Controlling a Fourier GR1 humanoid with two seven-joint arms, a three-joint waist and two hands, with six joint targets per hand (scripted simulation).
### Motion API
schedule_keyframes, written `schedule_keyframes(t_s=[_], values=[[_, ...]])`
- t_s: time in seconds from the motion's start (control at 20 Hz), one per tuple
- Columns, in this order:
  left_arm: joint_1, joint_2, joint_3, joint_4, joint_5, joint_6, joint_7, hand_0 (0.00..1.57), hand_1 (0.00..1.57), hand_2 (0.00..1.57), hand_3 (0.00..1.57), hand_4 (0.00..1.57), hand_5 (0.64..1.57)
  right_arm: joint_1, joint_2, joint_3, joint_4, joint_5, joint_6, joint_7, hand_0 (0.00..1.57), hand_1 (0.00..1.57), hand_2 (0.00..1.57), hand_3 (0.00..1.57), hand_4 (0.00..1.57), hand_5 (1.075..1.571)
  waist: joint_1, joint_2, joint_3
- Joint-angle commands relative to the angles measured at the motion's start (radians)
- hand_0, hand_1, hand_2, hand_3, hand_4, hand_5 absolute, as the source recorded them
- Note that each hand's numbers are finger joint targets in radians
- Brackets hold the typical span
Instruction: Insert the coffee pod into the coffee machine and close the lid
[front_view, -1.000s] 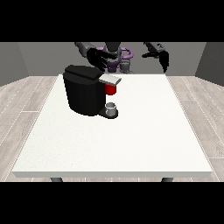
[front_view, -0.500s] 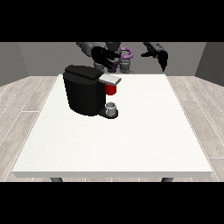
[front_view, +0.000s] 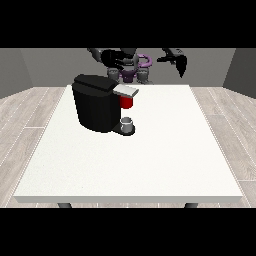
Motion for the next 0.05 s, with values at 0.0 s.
schedule_keyframes(t_s=[0.0], values=[[0.082,-0.009,0.0,0.018,-0.01,0.007,-0.049,0.0,0.0,0.0,0.0,0.19,1.571,0.148,0.009,0.026,-0.06,-0.055,0.003,0.004,0.0,0.0,0.0,0.0,0.16,1.571,-0.057,-0.058,-0.0001]])
